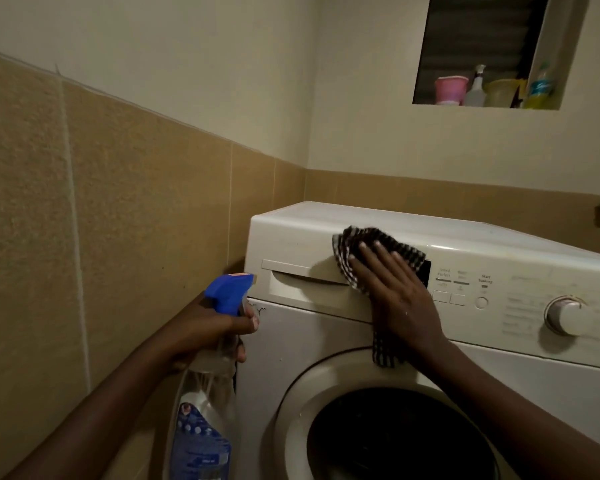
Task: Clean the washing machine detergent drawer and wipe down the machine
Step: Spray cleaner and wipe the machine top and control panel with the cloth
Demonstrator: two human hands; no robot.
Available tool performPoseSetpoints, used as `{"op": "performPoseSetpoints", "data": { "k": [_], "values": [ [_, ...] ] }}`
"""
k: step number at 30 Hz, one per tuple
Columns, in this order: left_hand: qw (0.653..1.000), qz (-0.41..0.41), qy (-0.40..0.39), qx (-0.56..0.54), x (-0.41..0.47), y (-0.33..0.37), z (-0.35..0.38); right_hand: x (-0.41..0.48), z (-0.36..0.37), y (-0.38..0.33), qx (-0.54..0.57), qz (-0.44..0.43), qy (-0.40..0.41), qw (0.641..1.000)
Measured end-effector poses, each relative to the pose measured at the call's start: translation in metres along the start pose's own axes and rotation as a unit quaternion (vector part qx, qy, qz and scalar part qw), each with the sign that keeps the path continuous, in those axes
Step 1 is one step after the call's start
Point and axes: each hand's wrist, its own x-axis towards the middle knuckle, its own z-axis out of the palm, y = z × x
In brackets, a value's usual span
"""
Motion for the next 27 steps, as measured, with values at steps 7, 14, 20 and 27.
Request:
{"op": "performPoseSetpoints", "data": {
  "k": [7, 14, 20, 27],
  "values": [
    [1.000, 0.016, 0.011, 0.011, -0.004, 0.004, -0.006, -0.028, 0.001, -0.019, 0.016, 0.003, 0.008, 1.000],
    [0.999, 0.005, 0.032, 0.015, -0.005, -0.004, 0.006, -0.040, 0.011, -0.029, 0.033, -0.022, -0.034, 0.999],
    [0.999, -0.009, 0.050, 0.012, -0.005, -0.017, 0.035, -0.044, -0.010, -0.008, 0.053, 0.126, 0.066, 0.988],
    [0.995, -0.011, 0.094, 0.035, 0.003, -0.022, 0.053, -0.048, -0.009, 0.016, 0.041, 0.139, 0.081, 0.986]
  ]
}}
